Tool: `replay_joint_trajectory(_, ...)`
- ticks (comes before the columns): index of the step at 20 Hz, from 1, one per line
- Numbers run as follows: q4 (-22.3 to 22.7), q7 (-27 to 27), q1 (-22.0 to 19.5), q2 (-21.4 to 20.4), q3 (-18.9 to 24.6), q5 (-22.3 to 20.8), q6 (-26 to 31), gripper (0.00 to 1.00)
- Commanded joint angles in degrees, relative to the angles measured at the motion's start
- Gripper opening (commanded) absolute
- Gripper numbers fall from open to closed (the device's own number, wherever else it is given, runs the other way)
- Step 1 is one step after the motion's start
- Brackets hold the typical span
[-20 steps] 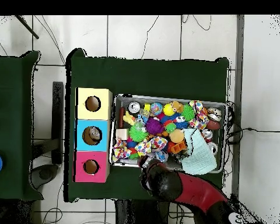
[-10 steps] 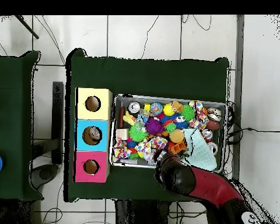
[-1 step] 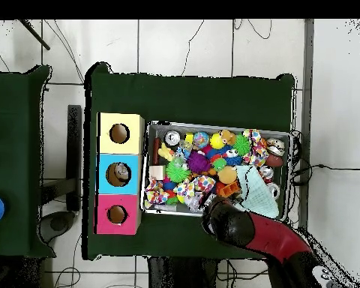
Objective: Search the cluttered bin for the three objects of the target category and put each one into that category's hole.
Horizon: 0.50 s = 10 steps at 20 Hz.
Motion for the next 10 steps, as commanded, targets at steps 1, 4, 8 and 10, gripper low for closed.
replay_joint_trajectory(1,-6.05,1.16,-1.05,6.22,2.31,-3.43,-4.72,1.0)
replay_joint_trajectory(4,-6.2,1.24,-0.26,6.93,1.04,-4.42,-4.69,1.0)
replay_joint_trajectory(8,-7.51,1.09,1.13,7.72,-1.15,-5.42,-2.12,1.0)
replay_joint_trajectory(10,-8.05,1.23,1.86,7.8,-2.07,-5.78,-0.95,1.0)
